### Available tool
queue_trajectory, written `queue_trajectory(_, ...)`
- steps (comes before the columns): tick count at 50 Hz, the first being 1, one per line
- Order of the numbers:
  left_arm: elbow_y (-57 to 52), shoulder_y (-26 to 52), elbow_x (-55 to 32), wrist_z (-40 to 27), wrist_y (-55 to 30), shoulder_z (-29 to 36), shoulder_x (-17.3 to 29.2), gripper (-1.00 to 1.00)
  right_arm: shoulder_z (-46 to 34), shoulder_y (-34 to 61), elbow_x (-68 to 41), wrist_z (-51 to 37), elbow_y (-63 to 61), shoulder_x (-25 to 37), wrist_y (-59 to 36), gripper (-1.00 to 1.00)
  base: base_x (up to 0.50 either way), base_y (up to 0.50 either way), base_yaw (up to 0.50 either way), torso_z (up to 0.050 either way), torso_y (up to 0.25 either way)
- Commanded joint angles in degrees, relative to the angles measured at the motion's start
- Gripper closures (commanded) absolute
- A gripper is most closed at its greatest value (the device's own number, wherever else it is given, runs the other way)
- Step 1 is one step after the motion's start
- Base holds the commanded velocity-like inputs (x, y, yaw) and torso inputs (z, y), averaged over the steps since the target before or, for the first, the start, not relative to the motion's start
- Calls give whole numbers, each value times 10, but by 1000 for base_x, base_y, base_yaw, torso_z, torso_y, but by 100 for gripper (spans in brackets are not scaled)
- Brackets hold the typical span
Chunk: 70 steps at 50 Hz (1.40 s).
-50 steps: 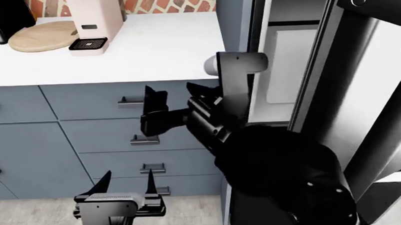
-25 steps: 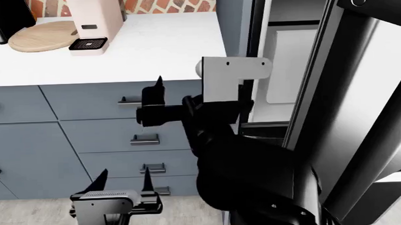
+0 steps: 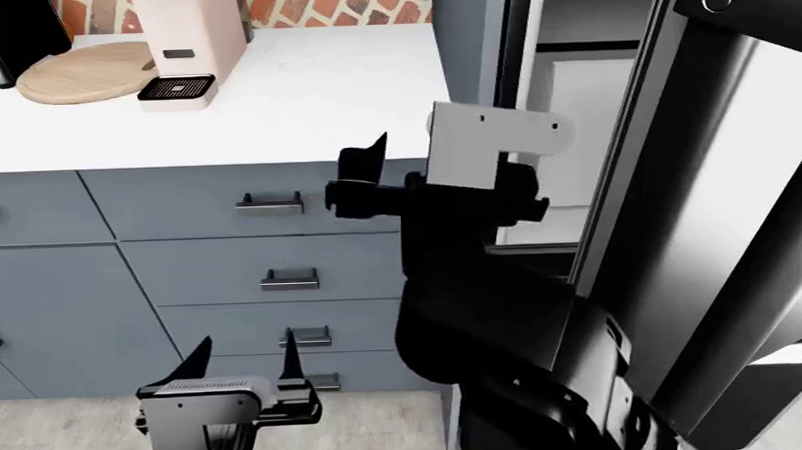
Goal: Open the fridge door
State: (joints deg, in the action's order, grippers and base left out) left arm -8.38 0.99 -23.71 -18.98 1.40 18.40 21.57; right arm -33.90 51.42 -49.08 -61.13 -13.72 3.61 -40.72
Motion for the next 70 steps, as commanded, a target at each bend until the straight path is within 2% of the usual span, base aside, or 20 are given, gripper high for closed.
queue_trajectory(1,-2,0,-3,-2,-2,0,2,-100,-6,7,33,-19,33,12,26,-100,0,0,0,0,0)
queue_trajectory(16,3,3,-5,-2,1,0,2,-100,-3,21,54,-42,58,28,33,-100,0,0,0,0,0)
queue_trajectory(45,13,12,-10,-2,2,0,1,-100,-13,72,70,49,221,20,88,-100,0,0,0,0,0)
queue_trajectory(64,13,14,-16,-3,2,-2,4,-100,-22,83,97,43,264,27,114,-100,0,0,0,0,0)
queue_trajectory(67,16,15,-16,-2,4,-2,3,-100,-16,92,120,91,372,24,182,-100,0,0,0,0,0)
queue_trajectory(70,18,15,-16,-2,4,-2,3,-100,-15,96,132,105,422,22,212,-100,0,0,0,0,0)
